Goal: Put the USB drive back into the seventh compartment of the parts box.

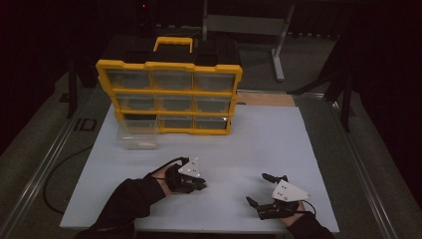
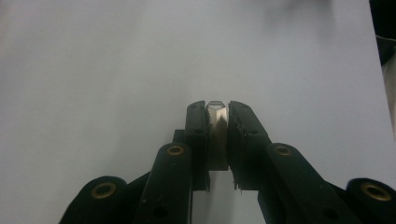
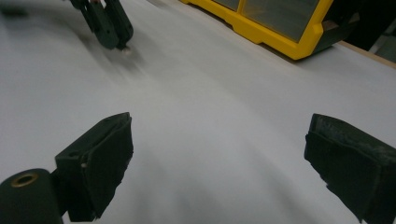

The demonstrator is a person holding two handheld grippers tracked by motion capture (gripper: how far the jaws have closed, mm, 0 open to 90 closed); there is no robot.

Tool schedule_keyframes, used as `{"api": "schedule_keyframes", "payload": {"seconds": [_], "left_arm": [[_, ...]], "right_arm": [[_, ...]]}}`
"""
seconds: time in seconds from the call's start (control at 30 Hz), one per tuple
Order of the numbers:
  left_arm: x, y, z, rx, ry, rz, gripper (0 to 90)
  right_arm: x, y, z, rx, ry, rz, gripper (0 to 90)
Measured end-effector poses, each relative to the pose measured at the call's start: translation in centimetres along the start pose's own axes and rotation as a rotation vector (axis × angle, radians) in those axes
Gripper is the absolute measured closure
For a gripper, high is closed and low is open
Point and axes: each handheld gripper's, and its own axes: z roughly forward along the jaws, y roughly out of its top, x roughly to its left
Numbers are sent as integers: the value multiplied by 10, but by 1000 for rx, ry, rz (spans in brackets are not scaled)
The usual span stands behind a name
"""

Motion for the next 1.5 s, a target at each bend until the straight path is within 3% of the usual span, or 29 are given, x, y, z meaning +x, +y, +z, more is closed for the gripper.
{"api": "schedule_keyframes", "payload": {"seconds": [0.5,1.5], "left_arm": [[10,5,-30,-17,15,-14,799],[23,11,-70,-37,68,-36,799]], "right_arm": [[1,0,0,-1,2,-2,81],[0,0,1,0,3,6,81]]}}
